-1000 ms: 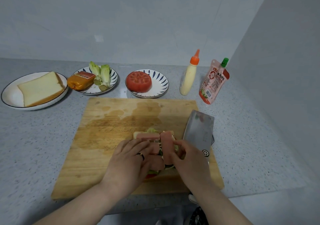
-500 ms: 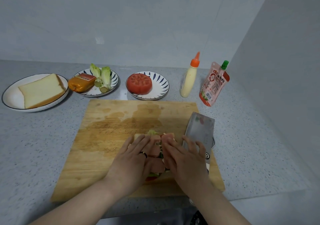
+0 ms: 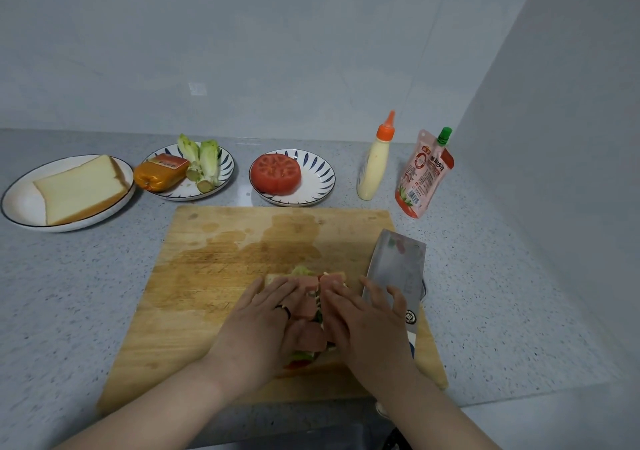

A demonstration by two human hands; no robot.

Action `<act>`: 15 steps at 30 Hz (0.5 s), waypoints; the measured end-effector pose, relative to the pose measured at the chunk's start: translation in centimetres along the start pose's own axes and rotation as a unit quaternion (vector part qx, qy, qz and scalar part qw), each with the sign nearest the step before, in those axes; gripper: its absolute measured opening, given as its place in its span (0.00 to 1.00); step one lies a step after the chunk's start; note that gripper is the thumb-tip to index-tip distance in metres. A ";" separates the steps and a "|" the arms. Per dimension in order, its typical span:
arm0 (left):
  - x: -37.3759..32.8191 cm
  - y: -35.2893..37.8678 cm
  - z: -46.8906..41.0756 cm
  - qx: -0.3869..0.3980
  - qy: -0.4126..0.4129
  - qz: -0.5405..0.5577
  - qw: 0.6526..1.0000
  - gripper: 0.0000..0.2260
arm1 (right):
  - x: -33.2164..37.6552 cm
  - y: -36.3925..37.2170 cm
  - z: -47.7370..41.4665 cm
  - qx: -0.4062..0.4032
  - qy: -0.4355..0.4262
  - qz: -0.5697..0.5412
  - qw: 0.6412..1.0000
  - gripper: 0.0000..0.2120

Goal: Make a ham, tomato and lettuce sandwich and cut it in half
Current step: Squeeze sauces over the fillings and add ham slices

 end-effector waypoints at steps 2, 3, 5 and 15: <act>0.3 -0.6 -0.1 -0.029 0.002 0.019 0.999 0.22 | -0.3 -0.1 -0.1 -0.013 -0.006 -0.023 1.000 0.17; 0.4 -1.0 -0.2 -0.035 0.004 0.038 0.999 0.22 | -0.5 -0.2 -0.1 -0.017 -0.008 -0.046 0.999 0.17; 0.7 -1.8 -0.5 -0.060 0.012 0.069 0.996 0.21 | -1.0 -0.8 -0.5 -0.036 -0.005 -0.085 0.996 0.17; 0.1 -6.0 -6.2 -0.183 -0.020 0.162 0.970 0.13 | -12.6 -2.9 -11.1 -0.003 0.234 -0.187 0.954 0.19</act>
Point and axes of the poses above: each hand's wrist, its own z-axis away from the middle knuckle, its own y-axis out of the palm, x = y × z, the point moved 4 cm from there along -z, towards the middle knuckle, and after that the axes turned 5 degrees about y, right-handed, at the moved point
